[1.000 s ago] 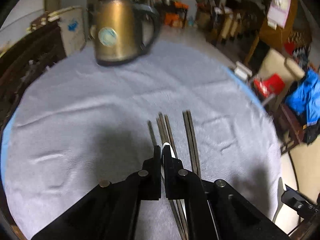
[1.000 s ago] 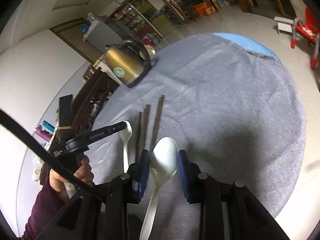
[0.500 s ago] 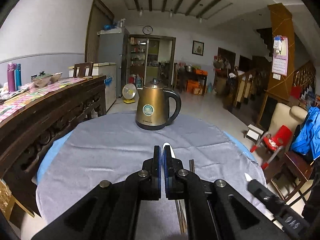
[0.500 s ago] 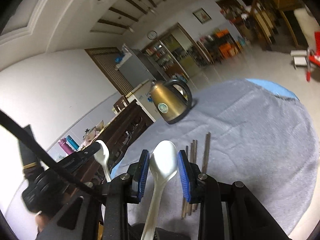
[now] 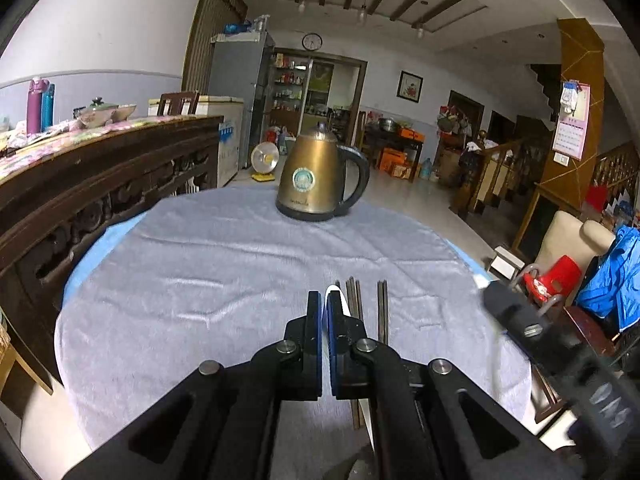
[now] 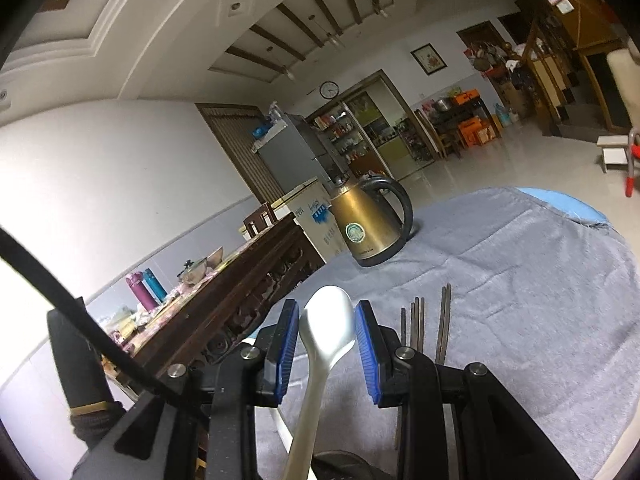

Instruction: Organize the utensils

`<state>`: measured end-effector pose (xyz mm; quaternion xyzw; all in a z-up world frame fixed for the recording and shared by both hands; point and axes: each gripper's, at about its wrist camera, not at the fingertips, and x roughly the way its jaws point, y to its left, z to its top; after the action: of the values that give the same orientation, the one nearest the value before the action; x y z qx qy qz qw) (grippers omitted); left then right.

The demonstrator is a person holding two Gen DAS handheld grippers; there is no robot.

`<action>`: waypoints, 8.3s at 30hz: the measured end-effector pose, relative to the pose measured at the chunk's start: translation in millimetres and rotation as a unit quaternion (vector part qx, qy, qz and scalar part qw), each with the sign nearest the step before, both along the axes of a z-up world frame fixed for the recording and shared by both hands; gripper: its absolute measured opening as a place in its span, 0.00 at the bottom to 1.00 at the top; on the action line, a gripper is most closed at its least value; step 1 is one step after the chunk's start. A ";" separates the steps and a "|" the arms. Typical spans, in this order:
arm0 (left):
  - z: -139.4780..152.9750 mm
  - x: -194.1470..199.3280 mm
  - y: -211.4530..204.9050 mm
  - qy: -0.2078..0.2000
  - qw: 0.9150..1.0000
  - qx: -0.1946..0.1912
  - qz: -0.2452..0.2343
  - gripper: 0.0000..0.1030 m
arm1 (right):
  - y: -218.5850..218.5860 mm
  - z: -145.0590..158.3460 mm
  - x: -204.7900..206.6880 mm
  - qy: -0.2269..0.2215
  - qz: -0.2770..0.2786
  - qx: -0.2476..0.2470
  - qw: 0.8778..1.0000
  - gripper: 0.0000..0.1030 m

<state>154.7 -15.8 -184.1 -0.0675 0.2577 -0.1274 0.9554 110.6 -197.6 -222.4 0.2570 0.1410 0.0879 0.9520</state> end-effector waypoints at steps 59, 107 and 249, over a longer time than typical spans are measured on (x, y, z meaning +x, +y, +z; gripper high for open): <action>4.4 -65.2 8.7 -0.016 0.995 0.094 0.042 0.42 | -19.8 -20.2 -65.2 0.032 -0.003 -0.083 0.996 0.51; -81.5 157.3 -3.1 0.200 0.976 0.050 -0.065 0.57 | -95.8 -93.8 158.1 0.264 0.038 0.020 0.963 0.36; 119.7 -63.7 33.8 -0.104 0.990 -0.084 -0.045 0.05 | 13.0 72.4 -92.5 -0.069 0.008 -0.157 0.985 0.06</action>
<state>91.0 18.0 -64.4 -0.1226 0.1477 -0.1976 0.9613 18.1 -184.6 -150.0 0.0962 0.0888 0.0893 0.9874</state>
